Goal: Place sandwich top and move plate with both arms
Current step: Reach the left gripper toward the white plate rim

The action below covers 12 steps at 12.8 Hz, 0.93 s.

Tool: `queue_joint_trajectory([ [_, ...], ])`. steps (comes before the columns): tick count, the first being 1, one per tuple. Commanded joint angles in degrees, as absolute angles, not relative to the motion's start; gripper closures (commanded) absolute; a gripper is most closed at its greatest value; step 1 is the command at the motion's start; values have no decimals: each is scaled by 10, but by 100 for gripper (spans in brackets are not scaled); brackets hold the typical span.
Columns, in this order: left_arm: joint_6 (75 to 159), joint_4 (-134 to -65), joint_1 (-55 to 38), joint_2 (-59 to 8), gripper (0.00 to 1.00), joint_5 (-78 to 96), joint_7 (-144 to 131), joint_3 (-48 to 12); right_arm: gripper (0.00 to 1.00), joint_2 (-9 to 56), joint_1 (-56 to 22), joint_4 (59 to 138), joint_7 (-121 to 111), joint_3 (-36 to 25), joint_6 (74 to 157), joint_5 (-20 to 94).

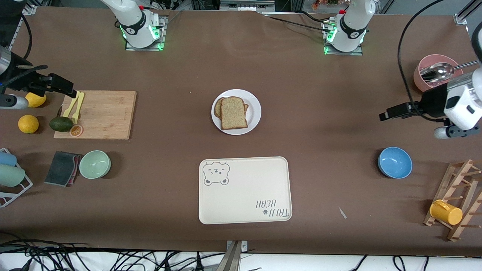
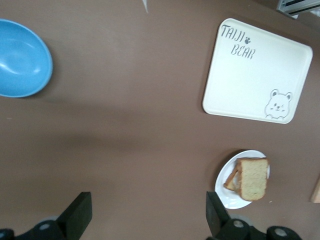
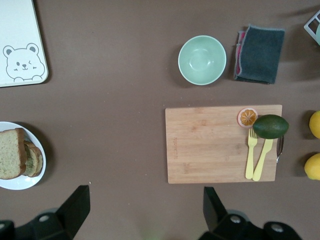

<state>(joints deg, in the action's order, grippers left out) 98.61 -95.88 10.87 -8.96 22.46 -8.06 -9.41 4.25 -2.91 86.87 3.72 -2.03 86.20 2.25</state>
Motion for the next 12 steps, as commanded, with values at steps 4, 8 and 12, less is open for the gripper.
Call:
queue_joint_trajectory([
  [4,1178,-1149,62,-67,0,396,0,-98,0,32,4,875,54,6,867,32],
  [8,1220,-1166,14,-103,0,438,-2,-98,0,16,12,875,61,21,867,36],
  [12,1287,-1171,-36,-160,0,493,1,-114,0,14,4,875,81,35,883,-13],
])
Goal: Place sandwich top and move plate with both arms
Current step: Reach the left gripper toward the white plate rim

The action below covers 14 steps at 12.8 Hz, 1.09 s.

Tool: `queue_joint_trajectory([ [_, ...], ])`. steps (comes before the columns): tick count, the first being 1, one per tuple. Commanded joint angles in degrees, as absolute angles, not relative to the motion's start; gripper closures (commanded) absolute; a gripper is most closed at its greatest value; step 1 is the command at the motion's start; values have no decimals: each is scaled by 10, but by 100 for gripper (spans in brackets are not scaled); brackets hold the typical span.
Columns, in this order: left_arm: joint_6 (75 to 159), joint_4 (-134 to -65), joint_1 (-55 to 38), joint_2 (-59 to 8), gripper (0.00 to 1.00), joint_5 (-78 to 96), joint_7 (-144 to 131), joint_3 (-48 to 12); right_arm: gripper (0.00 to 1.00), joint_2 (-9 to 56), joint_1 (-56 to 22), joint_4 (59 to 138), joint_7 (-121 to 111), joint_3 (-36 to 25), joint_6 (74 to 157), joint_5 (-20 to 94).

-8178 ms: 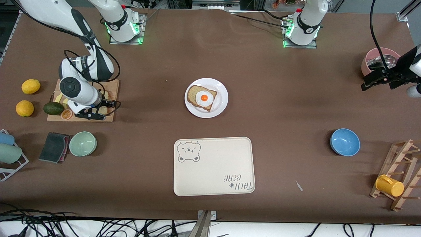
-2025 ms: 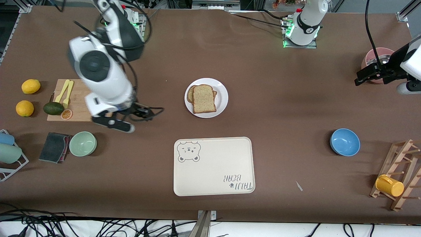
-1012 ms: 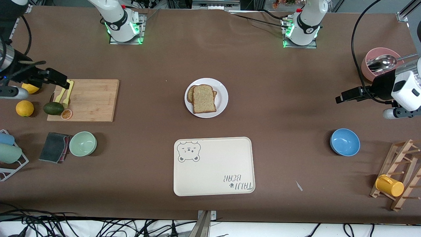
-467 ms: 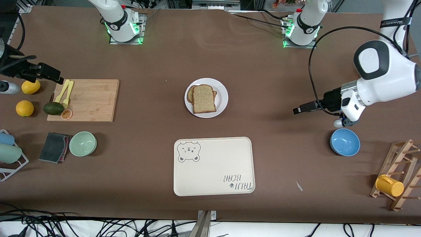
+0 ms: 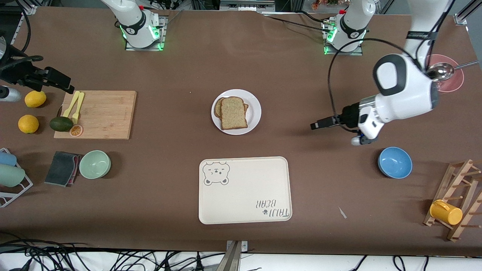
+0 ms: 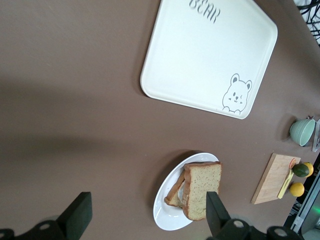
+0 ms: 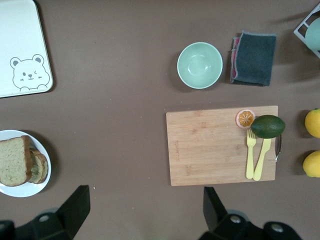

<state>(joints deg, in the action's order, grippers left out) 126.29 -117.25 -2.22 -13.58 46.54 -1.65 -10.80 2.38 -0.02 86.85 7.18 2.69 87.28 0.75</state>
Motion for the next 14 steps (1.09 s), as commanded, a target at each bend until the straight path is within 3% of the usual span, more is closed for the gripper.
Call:
queue_joint_trajectory([
  [1,1290,-1171,-38,-181,0,493,2,-121,0,18,2,877,80,35,886,-19],
  [6,1380,-1182,-68,-242,1,566,52,-158,0,19,3,878,82,38,877,-10],
  [9,1387,-1182,-83,-269,1,712,194,-174,0,18,1,875,83,43,861,-10],
  [14,1384,-1200,-105,-284,1,780,292,-182,0,16,1,875,85,41,857,-9],
])
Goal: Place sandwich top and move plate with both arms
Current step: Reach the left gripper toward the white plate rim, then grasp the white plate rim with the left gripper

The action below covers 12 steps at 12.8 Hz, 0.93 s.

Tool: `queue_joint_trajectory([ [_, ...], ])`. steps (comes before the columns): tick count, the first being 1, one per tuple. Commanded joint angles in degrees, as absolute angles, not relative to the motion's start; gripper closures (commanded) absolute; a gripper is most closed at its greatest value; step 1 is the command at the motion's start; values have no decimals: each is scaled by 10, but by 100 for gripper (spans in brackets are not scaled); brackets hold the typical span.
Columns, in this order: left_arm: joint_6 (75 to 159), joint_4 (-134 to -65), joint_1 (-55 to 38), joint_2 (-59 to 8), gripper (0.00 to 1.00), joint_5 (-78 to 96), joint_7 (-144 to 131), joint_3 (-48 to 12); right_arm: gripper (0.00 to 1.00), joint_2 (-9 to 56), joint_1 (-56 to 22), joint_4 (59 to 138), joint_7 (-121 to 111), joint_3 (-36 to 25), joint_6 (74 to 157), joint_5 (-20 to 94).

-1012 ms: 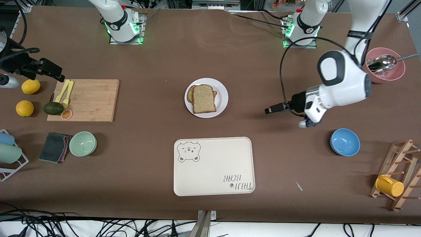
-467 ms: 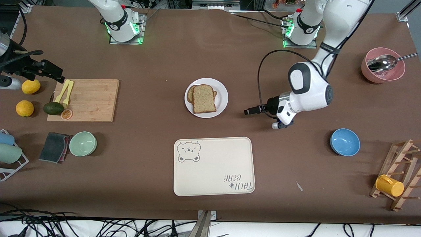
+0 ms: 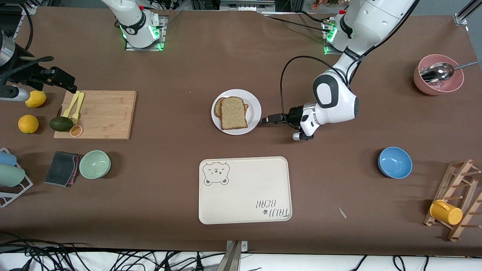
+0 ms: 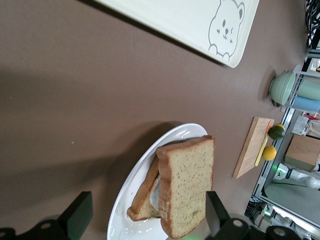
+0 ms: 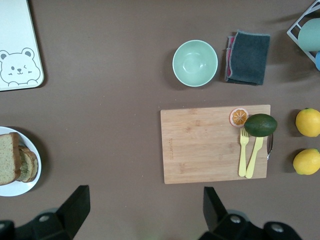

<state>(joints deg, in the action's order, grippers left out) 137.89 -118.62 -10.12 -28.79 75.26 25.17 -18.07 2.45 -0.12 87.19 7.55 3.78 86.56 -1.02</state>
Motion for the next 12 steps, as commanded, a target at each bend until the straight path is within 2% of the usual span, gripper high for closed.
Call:
queue_joint_trajectory([
  [1,1385,-1203,-105,-286,1,786,302,-192,0,16,1,875,84,40,858,-8],
  [4,1387,-1204,-118,-307,2,857,373,-195,0,16,1,875,83,36,858,-8],
  [10,1397,-1206,-134,-329,3,864,381,-195,0,18,1,875,84,37,868,-6],
  [12,1408,-1206,-150,-332,12,874,381,-195,0,18,1,875,84,37,867,-6],
])
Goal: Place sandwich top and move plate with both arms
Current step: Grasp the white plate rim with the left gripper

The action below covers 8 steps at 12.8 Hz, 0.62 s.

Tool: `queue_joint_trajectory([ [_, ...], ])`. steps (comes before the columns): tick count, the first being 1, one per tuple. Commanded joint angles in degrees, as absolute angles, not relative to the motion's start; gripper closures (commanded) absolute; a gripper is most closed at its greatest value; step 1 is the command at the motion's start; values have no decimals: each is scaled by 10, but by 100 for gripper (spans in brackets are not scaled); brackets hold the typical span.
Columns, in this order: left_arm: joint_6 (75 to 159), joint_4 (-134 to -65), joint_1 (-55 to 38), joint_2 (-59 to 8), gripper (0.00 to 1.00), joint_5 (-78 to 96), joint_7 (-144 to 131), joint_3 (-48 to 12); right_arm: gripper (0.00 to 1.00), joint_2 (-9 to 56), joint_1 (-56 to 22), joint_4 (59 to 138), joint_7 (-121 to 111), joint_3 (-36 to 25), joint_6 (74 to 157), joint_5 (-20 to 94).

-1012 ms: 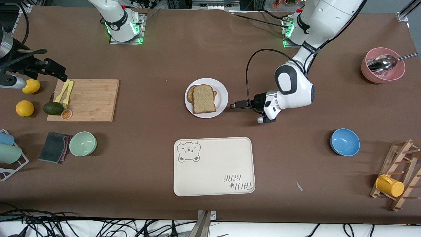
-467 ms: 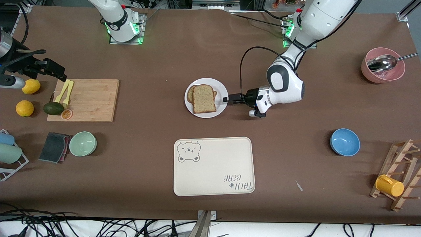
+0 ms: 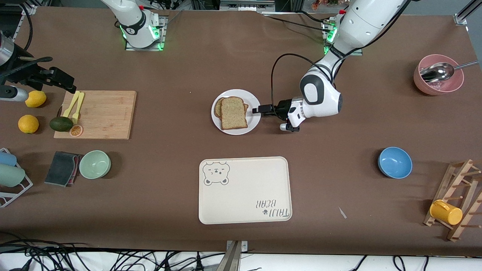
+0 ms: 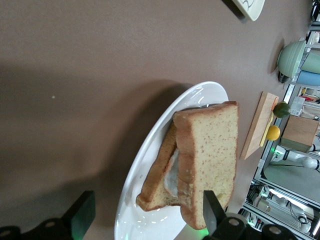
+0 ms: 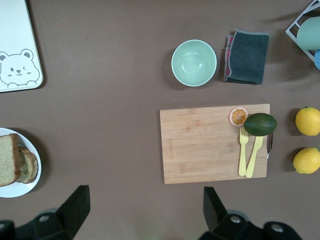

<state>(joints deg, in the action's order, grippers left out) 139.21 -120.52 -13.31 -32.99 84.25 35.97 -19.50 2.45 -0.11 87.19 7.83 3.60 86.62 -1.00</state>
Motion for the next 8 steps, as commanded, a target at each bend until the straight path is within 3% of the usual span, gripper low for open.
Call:
queue_joint_trajectory([
  [1,1408,-1206,-154,-334,17,881,382,-195,0,18,1,875,84,37,867,-6],
  [8,1407,-1206,-156,-360,56,911,459,-195,0,18,1,875,85,39,864,-6],
])
